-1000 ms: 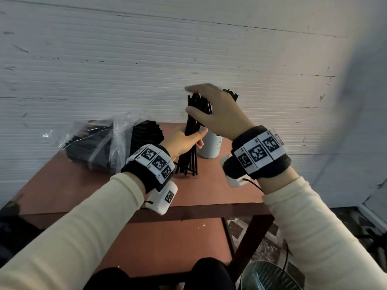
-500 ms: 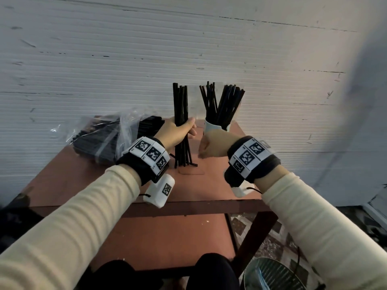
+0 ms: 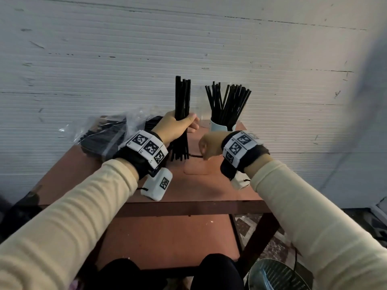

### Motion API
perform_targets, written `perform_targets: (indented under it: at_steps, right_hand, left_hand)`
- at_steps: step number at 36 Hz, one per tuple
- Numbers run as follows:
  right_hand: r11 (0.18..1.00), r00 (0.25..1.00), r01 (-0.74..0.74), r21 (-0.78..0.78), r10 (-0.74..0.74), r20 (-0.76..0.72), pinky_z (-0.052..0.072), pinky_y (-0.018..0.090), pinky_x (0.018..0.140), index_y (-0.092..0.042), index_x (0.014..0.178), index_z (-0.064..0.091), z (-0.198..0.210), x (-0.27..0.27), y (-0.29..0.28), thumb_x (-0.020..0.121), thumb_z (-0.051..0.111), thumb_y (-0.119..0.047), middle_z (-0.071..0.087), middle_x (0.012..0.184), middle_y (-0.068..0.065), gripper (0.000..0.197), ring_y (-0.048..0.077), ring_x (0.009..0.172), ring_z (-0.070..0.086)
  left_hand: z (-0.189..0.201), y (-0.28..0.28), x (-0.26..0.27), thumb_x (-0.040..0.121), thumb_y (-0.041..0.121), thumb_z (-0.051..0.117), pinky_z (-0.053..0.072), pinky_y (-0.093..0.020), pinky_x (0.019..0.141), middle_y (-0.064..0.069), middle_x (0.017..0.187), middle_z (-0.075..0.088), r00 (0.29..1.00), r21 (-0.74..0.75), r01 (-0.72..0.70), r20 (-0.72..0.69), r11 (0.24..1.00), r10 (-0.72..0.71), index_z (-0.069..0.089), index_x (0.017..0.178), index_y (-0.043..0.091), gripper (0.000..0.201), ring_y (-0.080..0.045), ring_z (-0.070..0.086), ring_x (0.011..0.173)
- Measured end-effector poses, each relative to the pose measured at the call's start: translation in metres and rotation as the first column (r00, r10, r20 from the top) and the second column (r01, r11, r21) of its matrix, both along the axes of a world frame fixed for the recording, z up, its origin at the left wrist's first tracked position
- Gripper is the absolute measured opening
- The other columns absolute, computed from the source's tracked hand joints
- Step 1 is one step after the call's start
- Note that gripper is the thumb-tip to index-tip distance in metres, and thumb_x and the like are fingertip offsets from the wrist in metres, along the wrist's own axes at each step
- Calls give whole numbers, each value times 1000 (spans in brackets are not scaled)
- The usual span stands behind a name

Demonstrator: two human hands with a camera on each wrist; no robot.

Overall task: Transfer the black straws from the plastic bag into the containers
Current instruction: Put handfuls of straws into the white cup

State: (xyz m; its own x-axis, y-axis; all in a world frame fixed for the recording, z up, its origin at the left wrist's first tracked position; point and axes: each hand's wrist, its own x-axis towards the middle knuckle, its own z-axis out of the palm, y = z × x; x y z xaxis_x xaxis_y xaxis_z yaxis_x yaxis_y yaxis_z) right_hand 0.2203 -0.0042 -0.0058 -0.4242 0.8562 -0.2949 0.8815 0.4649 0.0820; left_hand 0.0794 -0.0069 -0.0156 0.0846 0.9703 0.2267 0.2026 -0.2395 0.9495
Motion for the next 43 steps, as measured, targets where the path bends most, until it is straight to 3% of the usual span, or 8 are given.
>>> perform_targets:
  at_steps: [6,15,19,22,25,29,37,43]
  right_hand:
    - [980,913,93,176,-13,-409,39,24,69,-18,87,60,41,30,3,91,57,-15,56,85,-7,6,16,87,55]
    - [905,551,163,392,246,-797,43,14,67,-8,103,53,80,29,-8,91,45,-1,65,89,5,17,10,74,58]
    - [977,434,55,206,163,-886,52,24,86,-19,131,47,78,19,-19,89,37,6,62,119,3,50,15,102,63]
    - [991,439,-18,136,130,-889,46,10,68,-24,142,39,71,14,-27,88,41,4,55,126,-4,60,10,87,59]
    - [971,528,-43,236,223,-819,37,2,81,-21,138,47,59,11,-28,90,46,-4,48,126,-5,51,3,103,49]
    - [882,556,7,471,388,-735,30,5,85,-11,120,63,45,8,-21,95,54,-18,46,114,-6,27,3,101,46]
    - [858,465,122,499,395,-792,36,6,95,-18,149,26,48,21,-34,84,72,-39,32,139,2,82,9,119,40]
    - [970,473,67,236,177,-863,40,14,83,-20,120,56,44,38,-43,72,83,-39,49,108,-9,58,4,101,49]
  left_hand:
    - [24,1,-10,100,30,54,51,-18,85,6,93,74,984,64,42,-178,997,-30,70,100,22,18,-5,70,85]
    - [22,-7,7,99,29,56,51,-33,98,5,87,73,962,64,148,-241,987,-128,70,102,12,22,-13,71,86]
    - [3,-7,15,94,26,65,45,-38,104,6,66,67,980,-55,111,-161,992,-118,70,91,-3,30,-24,69,89]
    - [-10,-7,20,92,27,67,39,-30,99,1,69,65,985,-199,107,-112,974,-131,65,78,8,23,-19,66,90]
    - [-19,-2,19,84,37,75,40,-34,106,-4,83,71,980,-325,96,-133,941,-146,70,78,11,27,-19,66,99]
    - [-17,-8,21,83,47,73,36,-26,77,-11,110,71,967,-456,38,-207,889,-147,74,92,7,41,-19,62,111]
    - [-10,-12,25,92,39,63,46,-48,105,2,65,58,979,-206,194,-19,959,-202,61,84,7,34,-15,67,76]
    - [17,-40,30,95,23,63,54,-45,94,-8,71,61,835,-138,472,-246,871,-492,61,72,11,26,-26,70,80]
